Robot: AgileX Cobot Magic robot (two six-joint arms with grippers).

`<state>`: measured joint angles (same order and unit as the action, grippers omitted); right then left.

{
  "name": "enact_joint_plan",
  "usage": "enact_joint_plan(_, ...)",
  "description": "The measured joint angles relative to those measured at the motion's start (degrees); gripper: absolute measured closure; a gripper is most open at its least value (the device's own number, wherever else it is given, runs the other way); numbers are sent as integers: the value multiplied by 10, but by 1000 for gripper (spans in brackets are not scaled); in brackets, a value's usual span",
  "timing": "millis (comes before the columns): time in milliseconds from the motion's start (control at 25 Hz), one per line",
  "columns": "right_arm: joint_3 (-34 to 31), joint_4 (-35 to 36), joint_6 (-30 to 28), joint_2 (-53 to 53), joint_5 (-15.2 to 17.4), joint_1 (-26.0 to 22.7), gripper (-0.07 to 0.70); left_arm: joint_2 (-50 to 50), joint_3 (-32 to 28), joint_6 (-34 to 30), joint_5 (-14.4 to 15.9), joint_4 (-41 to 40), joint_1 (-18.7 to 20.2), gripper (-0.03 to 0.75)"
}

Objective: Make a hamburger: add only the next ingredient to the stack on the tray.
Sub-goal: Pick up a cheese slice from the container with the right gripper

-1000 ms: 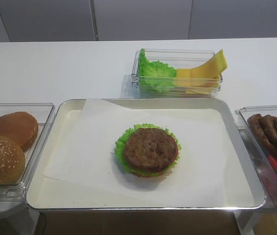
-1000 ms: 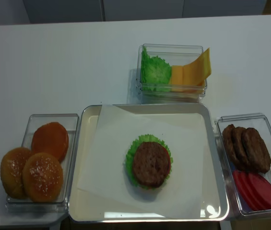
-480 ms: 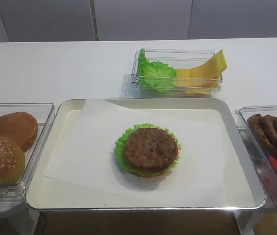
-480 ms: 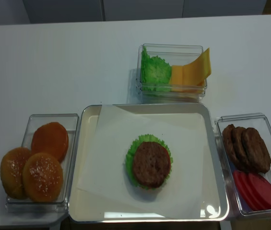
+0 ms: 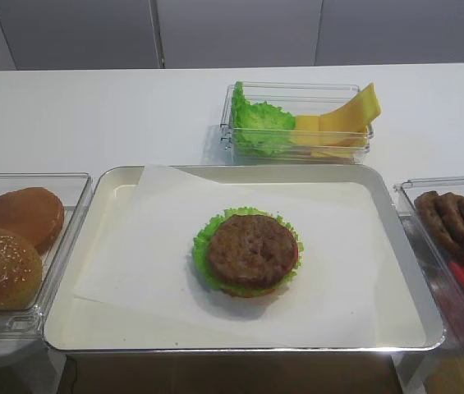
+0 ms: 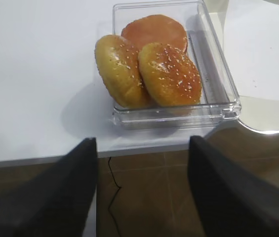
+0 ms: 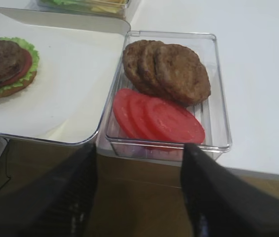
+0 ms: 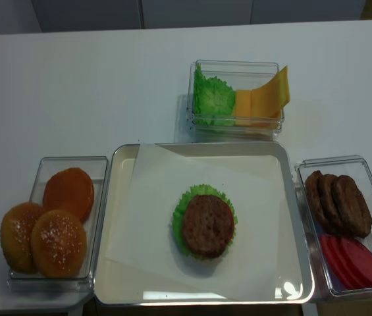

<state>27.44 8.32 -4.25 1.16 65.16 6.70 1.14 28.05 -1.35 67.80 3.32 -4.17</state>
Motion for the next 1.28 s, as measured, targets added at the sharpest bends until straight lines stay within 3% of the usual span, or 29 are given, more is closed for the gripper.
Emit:
enact_joint_plan(200, 10, 4, 51, 0, -9, 0, 252, 0, 0, 0, 0, 0, 0, 287)
enact_joint_plan(440, 48, 6, 61, -75, -27, 0, 254, 0, 0, 0, 0, 0, 0, 287)
enact_joint_plan(960, 156, 34, 58, -461, -205, 0, 254, 0, 0, 0, 0, 0, 0, 287)
enact_joint_plan(1080, 203, 59, 33, -559, -227, 0, 254, 0, 0, 0, 0, 0, 0, 287)
enact_joint_plan(1280, 308, 88, 16, -719, -234, 0, 254, 0, 0, 0, 0, 0, 0, 287)
